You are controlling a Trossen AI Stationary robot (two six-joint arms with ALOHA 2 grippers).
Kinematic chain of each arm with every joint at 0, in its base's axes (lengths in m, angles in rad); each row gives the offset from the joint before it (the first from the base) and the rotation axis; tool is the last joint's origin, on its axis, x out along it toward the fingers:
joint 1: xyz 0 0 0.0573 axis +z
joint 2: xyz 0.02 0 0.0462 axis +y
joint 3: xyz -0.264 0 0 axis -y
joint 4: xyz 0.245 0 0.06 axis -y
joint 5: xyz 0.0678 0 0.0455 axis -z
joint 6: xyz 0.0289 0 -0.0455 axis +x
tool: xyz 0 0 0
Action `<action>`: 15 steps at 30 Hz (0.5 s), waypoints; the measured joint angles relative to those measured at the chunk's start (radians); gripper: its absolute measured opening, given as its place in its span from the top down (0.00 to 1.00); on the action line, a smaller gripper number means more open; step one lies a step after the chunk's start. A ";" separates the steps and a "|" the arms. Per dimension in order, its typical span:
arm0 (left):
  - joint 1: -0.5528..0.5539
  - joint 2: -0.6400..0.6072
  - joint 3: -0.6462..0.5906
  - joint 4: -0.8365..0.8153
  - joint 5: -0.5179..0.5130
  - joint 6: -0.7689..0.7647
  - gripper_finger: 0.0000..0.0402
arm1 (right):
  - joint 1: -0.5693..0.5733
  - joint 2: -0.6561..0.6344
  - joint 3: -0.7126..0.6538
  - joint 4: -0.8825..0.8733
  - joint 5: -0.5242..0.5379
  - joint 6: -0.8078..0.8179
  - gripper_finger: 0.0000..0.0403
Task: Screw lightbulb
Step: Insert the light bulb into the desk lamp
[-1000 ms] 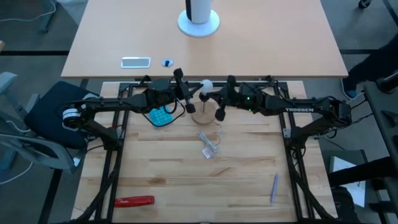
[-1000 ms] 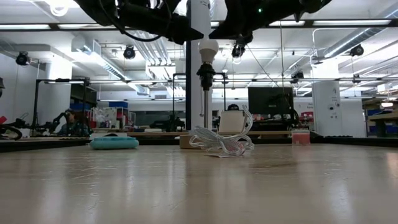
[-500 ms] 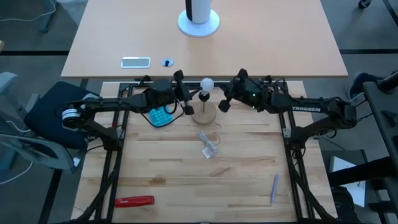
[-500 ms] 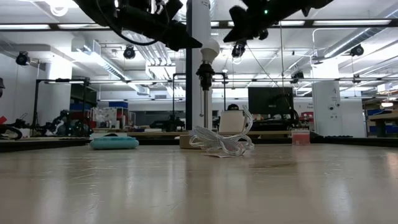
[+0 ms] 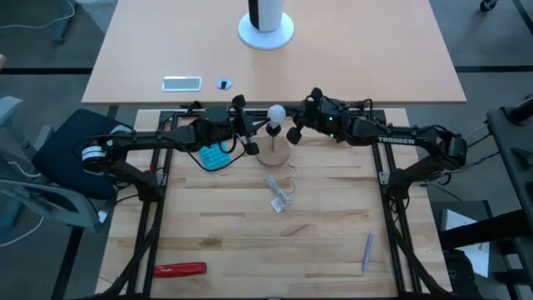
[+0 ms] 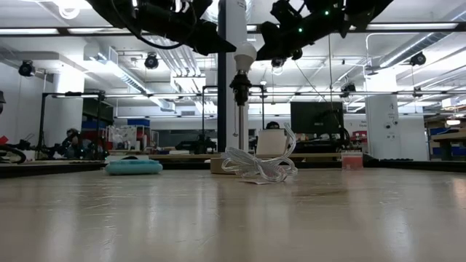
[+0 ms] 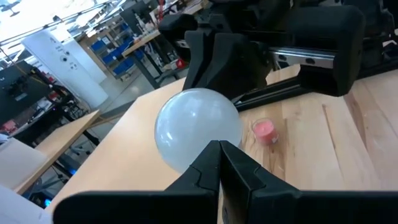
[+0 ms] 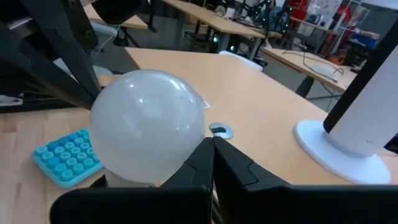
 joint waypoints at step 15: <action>0.000 -0.001 0.001 -0.021 0.001 -0.011 1.00 | 0.024 -0.020 0.000 -0.029 0.000 0.015 1.00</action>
